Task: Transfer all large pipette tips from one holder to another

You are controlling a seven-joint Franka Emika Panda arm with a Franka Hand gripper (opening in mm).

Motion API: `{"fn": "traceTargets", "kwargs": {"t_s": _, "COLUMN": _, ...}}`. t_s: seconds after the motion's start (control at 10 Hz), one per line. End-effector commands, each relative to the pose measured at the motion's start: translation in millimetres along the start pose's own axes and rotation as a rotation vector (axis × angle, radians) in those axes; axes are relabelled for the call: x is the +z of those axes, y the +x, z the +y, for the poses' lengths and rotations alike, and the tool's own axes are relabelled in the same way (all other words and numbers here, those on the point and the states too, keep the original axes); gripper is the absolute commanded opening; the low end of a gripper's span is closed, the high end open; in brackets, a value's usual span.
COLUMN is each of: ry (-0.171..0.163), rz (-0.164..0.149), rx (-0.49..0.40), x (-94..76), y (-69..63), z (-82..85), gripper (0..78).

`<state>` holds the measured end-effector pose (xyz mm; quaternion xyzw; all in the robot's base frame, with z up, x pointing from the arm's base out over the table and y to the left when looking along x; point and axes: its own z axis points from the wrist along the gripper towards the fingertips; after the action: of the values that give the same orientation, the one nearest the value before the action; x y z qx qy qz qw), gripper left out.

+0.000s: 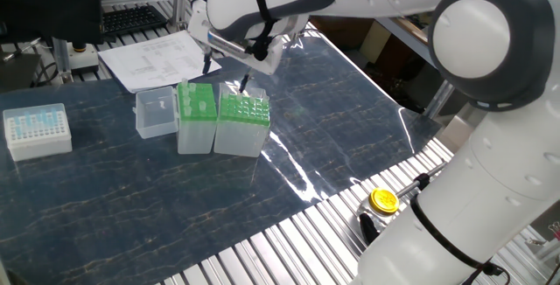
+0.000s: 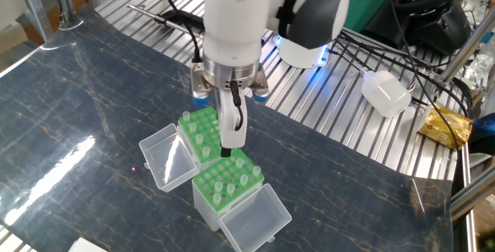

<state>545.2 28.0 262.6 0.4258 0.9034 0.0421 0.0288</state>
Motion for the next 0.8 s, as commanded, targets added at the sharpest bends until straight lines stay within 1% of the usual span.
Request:
{"fn": "traceTargets", "kwargs": {"t_s": 0.1, "ry": 0.007, "rz": 0.006, "rx": -0.066, "x": 2.1, "y": 4.3, "z": -3.0, "gripper": 77.5}}
{"fn": "traceTargets", "kwargs": {"t_s": 0.2, "ry": 0.013, "rz": 0.006, "rx": -0.095, "x": 3.2, "y": 6.3, "z": -4.3, "gripper": 77.5}}
{"fn": "traceTargets", "kwargs": {"t_s": 0.3, "ry": 0.015, "rz": 0.006, "rx": -0.140, "x": 6.3, "y": 11.5, "z": -8.1, "gripper": 77.5}}
{"fn": "traceTargets", "kwargs": {"t_s": 0.5, "ry": 0.015, "rz": 0.008, "rx": -0.165, "x": 9.3, "y": 16.7, "z": -12.1, "gripper": 77.5}}
{"fn": "traceTargets", "kwargs": {"t_s": 0.6, "ry": 0.017, "rz": 0.006, "rx": -0.195, "x": 12.9, "y": 23.1, "z": -17.1, "gripper": 77.5}}
{"fn": "traceTargets", "kwargs": {"t_s": 0.7, "ry": 0.018, "rz": 0.005, "rx": -0.200, "x": 13.4, "y": 23.9, "z": -17.8, "gripper": 77.5}}
{"fn": "traceTargets", "kwargs": {"t_s": 0.8, "ry": 0.020, "rz": 0.002, "rx": -0.224, "x": 19.4, "y": 31.8, "z": -25.1, "gripper": 77.5}}
